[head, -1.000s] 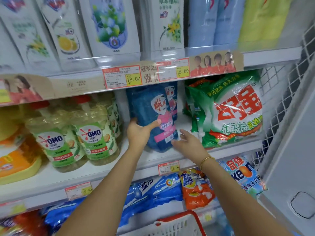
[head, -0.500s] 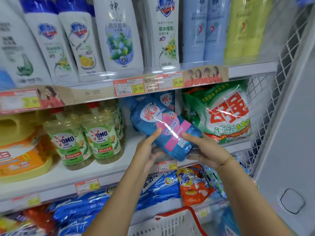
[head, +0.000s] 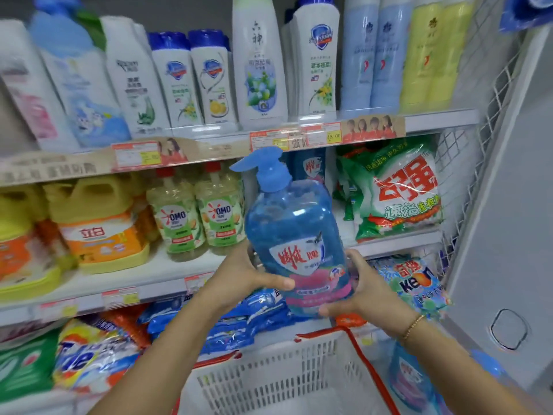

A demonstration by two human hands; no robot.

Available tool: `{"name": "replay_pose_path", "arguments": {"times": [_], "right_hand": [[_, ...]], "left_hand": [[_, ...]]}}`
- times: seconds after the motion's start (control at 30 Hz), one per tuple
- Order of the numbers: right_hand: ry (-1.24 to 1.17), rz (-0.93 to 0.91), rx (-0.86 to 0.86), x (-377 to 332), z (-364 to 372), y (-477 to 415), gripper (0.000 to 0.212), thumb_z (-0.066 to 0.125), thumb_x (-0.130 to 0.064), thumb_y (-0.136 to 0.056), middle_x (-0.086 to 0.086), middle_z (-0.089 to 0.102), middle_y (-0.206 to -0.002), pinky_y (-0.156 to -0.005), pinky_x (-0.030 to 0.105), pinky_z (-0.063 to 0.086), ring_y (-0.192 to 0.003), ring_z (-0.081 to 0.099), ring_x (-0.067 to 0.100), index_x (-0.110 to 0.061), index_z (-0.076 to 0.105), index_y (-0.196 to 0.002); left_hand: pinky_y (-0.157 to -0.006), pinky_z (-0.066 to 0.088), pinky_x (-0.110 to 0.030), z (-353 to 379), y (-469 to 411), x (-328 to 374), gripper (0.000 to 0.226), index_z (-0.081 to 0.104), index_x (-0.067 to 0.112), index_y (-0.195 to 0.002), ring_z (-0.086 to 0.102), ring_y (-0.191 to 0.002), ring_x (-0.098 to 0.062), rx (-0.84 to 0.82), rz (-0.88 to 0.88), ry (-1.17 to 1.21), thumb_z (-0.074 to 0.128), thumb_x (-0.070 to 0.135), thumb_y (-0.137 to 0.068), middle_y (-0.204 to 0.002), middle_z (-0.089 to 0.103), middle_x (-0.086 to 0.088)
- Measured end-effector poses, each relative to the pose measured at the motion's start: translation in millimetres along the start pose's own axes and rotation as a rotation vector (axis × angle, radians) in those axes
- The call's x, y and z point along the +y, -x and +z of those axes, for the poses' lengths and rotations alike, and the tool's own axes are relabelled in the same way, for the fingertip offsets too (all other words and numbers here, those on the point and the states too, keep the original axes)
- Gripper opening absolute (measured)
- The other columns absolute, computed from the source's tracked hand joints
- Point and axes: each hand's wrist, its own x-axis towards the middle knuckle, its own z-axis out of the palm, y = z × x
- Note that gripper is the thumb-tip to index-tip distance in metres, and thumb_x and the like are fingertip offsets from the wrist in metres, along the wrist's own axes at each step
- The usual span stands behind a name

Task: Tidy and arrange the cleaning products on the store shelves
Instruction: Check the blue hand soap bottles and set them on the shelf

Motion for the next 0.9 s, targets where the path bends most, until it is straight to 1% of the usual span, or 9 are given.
{"name": "replay_pose_path", "arguments": {"times": [0.1, 0.2, 0.3, 0.43, 0.53, 0.63, 0.7, 0.83, 0.9], "right_hand": [[0.032, -0.125, 0.054, -1.5, 20.5, 3.1, 0.095, 0.092, 0.000, -0.046, -0.006, 0.065, -0.111, -0.073, 0.019, 0.055, -0.096, 0.067, 0.005, -0.035, 0.045, -0.121], [-0.034, -0.188, 0.054, -4.7, 35.3, 4.6, 0.091, 0.088, 0.010, -0.047, -0.006, 0.066, -0.109, -0.071, 0.022, 0.055, -0.097, 0.066, 0.005, -0.032, 0.046, -0.116], [-0.015, -0.222, 0.046, -9.8, 47.5, 4.1, 0.094, 0.089, 0.007, -0.048, -0.007, 0.063, -0.116, -0.070, 0.020, 0.054, -0.101, 0.063, 0.005, -0.038, 0.044, -0.117], [0.015, -0.206, 0.014, -3.9, 58.4, -6.9, 0.096, 0.093, 0.000, -0.044, -0.006, 0.059, -0.123, -0.072, 0.018, 0.054, -0.107, 0.060, 0.008, -0.037, 0.046, -0.121], [0.038, -0.165, -0.042, -1.2, 66.6, -13.7, 0.094, 0.096, -0.017, -0.040, -0.007, 0.062, -0.120, -0.076, 0.022, 0.056, -0.110, 0.061, 0.013, -0.030, 0.051, -0.122], [0.022, -0.139, -0.047, -12.0, 76.3, -13.9, 0.082, 0.092, -0.005, -0.049, -0.014, 0.063, -0.111, -0.068, 0.016, 0.053, -0.094, 0.064, -0.002, -0.034, 0.050, -0.113], [-0.023, -0.141, -0.087, -18.8, 81.5, -15.5, 0.080, 0.090, -0.003, -0.052, -0.009, 0.065, -0.111, -0.069, 0.018, 0.054, -0.092, 0.066, -0.001, -0.032, 0.052, -0.116], [-0.139, -0.186, -0.127, -30.0, 88.2, -23.2, 0.077, 0.089, -0.010, -0.055, -0.005, 0.068, -0.114, -0.080, 0.028, 0.056, -0.101, 0.067, 0.011, -0.028, 0.056, -0.122], [-0.215, -0.223, -0.116, -36.9, 90.4, -29.2, 0.074, 0.090, -0.017, -0.057, -0.005, 0.069, -0.112, -0.079, 0.025, 0.055, -0.101, 0.067, 0.011, -0.023, 0.057, -0.123]], "left_hand": [[-0.075, 0.055, -0.022, -10.4, 25.0, 9.2, 0.085, 0.060, 0.012, -0.117, 0.069, -0.095, -0.006, 0.008, 0.080, -0.076, 0.092, 0.011, -0.039, -0.101, 0.074, 0.006], [-0.071, 0.054, -0.021, -17.8, 43.3, 13.3, 0.070, 0.064, 0.016, -0.106, 0.069, -0.090, -0.006, 0.022, 0.115, -0.092, 0.088, 0.006, -0.040, -0.097, 0.075, 0.007], [-0.073, 0.057, -0.025, -23.8, 55.3, 17.8, 0.061, 0.069, 0.025, -0.096, 0.070, -0.088, -0.007, 0.022, 0.141, -0.112, 0.086, -0.003, -0.044, -0.094, 0.075, 0.006], [-0.073, 0.053, -0.018, -28.6, 65.5, 21.7, 0.071, 0.060, 0.013, -0.113, 0.069, -0.094, -0.006, 0.039, 0.173, -0.121, 0.085, -0.012, -0.051, -0.101, 0.074, 0.009], [-0.077, 0.053, -0.016, -37.4, 67.4, 19.1, 0.076, 0.060, 0.012, -0.116, 0.067, -0.101, -0.006, 0.067, 0.177, -0.112, 0.088, -0.001, -0.047, -0.106, 0.073, 0.007], [-0.075, 0.051, -0.009, -49.2, 66.3, 20.8, 0.071, 0.061, 0.017, -0.113, 0.066, -0.098, -0.001, 0.136, 0.162, -0.115, 0.088, 0.003, -0.049, -0.103, 0.073, 0.012], [-0.072, 0.051, -0.008, -57.8, 65.7, 23.3, 0.066, 0.062, 0.022, -0.109, 0.066, -0.097, 0.001, 0.178, 0.183, -0.102, 0.087, 0.012, -0.048, -0.102, 0.072, 0.016], [-0.071, 0.055, -0.017, -71.9, 60.6, 24.1, 0.075, 0.066, 0.027, -0.104, 0.067, -0.099, -0.005, 0.289, 0.241, 0.010, 0.094, 0.041, -0.037, -0.105, 0.072, 0.012], [-0.081, 0.055, -0.030, -76.3, 54.9, 22.5, 0.080, 0.070, 0.025, -0.100, 0.066, -0.104, -0.016, 0.359, 0.253, 0.120, 0.092, 0.057, -0.029, -0.107, 0.072, 0.004]]}}
